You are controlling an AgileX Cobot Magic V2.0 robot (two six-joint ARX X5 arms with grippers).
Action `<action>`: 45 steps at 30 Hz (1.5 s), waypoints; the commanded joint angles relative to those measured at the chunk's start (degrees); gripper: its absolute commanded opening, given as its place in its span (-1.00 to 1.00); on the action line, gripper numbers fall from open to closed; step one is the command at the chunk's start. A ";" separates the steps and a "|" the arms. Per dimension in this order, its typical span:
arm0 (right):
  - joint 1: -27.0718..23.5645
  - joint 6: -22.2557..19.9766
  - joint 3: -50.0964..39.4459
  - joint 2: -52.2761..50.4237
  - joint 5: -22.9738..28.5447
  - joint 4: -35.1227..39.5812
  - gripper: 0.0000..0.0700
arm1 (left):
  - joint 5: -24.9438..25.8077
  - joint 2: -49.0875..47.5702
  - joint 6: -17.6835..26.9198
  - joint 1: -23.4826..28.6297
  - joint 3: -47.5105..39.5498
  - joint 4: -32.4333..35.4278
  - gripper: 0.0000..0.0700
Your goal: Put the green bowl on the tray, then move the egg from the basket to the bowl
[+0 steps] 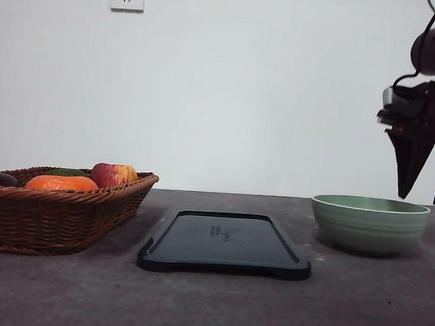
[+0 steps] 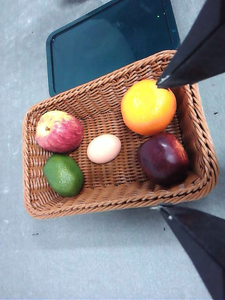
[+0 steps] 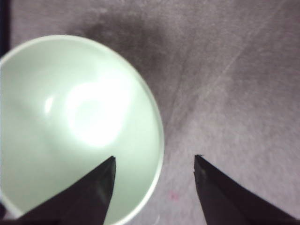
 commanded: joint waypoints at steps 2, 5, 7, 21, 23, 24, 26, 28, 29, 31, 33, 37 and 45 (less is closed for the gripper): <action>-0.07 -0.80 1.20 1.78 0.24 0.31 -0.73 | 0.31 0.22 0.34 -0.11 1.18 0.40 0.43; -0.07 -0.81 1.20 1.88 0.23 0.58 -1.00 | 0.31 0.22 0.33 -0.11 1.18 0.39 0.43; -0.07 -0.81 1.20 1.88 0.22 0.58 -1.00 | 0.28 0.22 0.35 -0.11 1.18 0.39 0.43; 0.72 -0.74 5.61 1.86 -0.51 -8.89 -1.00 | 0.28 0.22 0.33 -0.11 1.18 0.41 0.43; 1.36 -0.74 7.73 1.86 -0.86 -11.97 -1.00 | 0.30 0.22 0.35 -0.11 1.18 0.39 0.43; 1.74 -0.75 8.76 1.86 -1.32 -13.31 -1.00 | 0.30 0.22 0.34 -0.11 1.18 0.40 0.43; 2.88 -0.80 10.79 1.86 -3.03 -15.26 -1.00 | 0.28 0.23 0.33 -0.11 1.18 0.42 0.43; 4.27 -0.81 12.39 1.86 -5.26 -15.82 -1.00 | 0.28 0.24 0.33 -0.11 1.18 0.42 0.43; 5.02 -0.75 12.94 1.87 -5.99 -15.51 -1.00 | 0.28 0.24 0.33 -0.11 1.18 0.42 0.43; 7.04 0.23 13.83 1.88 -6.42 -14.02 -1.00 | 0.30 0.24 0.33 -0.11 1.18 0.42 0.43; 8.95 1.15 14.36 2.09 -6.45 -12.44 -1.00 | 0.31 0.24 0.32 -0.11 1.18 0.39 0.43; 13.35 2.55 16.61 4.39 -6.35 -10.86 -1.00 | 0.28 0.24 0.27 -0.11 1.18 0.37 0.43; 20.40 4.48 23.24 11.57 -6.05 -8.76 -1.00 | 0.31 0.24 0.13 -0.11 1.18 0.37 0.43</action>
